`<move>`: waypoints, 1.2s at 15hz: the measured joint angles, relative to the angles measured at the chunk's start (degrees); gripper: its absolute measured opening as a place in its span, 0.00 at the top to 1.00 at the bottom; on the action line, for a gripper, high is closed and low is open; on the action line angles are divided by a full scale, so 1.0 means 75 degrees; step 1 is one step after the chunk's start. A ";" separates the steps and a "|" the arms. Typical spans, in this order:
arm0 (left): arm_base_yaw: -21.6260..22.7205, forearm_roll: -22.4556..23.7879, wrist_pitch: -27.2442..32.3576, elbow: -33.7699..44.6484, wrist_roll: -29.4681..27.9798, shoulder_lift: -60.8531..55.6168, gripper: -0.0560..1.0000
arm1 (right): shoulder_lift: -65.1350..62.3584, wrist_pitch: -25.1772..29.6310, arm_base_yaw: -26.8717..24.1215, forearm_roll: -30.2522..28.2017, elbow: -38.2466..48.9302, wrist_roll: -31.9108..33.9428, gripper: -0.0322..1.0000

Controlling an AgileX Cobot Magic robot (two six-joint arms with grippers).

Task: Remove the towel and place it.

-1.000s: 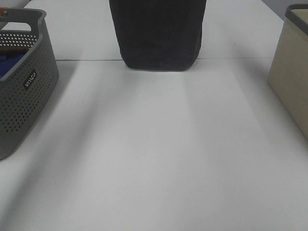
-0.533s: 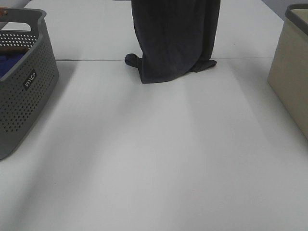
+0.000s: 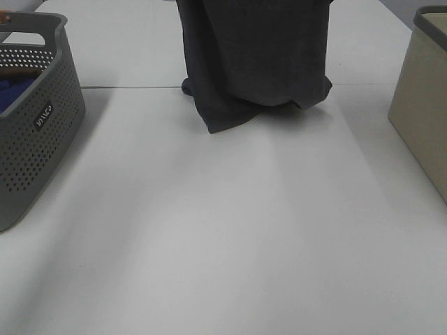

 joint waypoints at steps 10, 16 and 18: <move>-0.0222 -0.1031 -0.0076 0.8289 -0.0306 -0.5707 0.95 | -0.4118 -0.0130 0.0031 0.1467 0.5439 -0.0023 0.96; -0.0283 -0.2139 -0.0344 1.1566 -0.0008 -0.7456 0.95 | -0.5172 -0.0206 0.0115 0.1910 0.7410 -0.0031 0.96; -0.0390 -0.2277 -0.0374 1.1971 0.0031 -0.7617 0.95 | -0.5264 -0.0214 0.0115 0.1971 0.7762 -0.0031 0.96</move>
